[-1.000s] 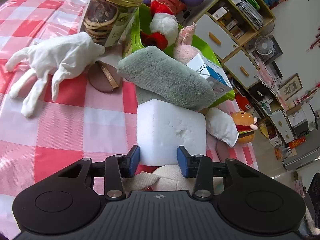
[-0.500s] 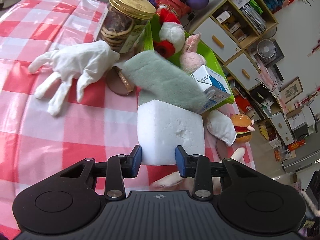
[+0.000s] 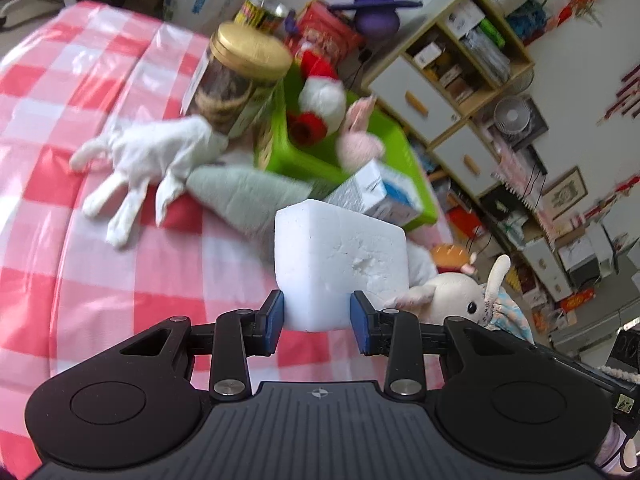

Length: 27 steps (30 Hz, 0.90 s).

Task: Organize soft objects
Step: 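Lift both items over the green bin and release them inside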

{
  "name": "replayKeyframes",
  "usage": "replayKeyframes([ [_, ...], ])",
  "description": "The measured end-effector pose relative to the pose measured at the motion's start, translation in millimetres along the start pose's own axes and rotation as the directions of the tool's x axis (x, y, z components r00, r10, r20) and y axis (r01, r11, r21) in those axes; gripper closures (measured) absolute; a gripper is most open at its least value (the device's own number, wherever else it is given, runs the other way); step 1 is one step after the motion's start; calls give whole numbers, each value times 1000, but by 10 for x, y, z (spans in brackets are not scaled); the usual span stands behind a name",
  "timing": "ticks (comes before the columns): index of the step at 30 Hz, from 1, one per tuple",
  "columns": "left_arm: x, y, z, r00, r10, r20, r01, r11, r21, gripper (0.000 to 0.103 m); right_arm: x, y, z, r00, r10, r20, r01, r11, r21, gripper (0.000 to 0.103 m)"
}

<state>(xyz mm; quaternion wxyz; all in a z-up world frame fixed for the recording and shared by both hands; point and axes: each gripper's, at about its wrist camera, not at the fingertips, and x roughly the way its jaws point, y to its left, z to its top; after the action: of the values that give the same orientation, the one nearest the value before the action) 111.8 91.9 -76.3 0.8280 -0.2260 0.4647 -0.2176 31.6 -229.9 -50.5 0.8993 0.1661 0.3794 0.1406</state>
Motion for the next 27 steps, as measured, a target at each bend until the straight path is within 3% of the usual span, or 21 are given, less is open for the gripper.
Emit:
replayKeyframes([
  [8,-138,-99,156,991,10,131,-5,999,-43,67,-92,-105,231,995,-38,95,26,992,125,103],
  [17,-183,-163,413,961,80,263,-36,985,-166,67,-21,-29,533,976,-111,185,84,985,149,103],
  [27,112,-512,815,952,183,245,-193,981,15,66,236,-112,907,969,-165,183,155,986,65,103],
])
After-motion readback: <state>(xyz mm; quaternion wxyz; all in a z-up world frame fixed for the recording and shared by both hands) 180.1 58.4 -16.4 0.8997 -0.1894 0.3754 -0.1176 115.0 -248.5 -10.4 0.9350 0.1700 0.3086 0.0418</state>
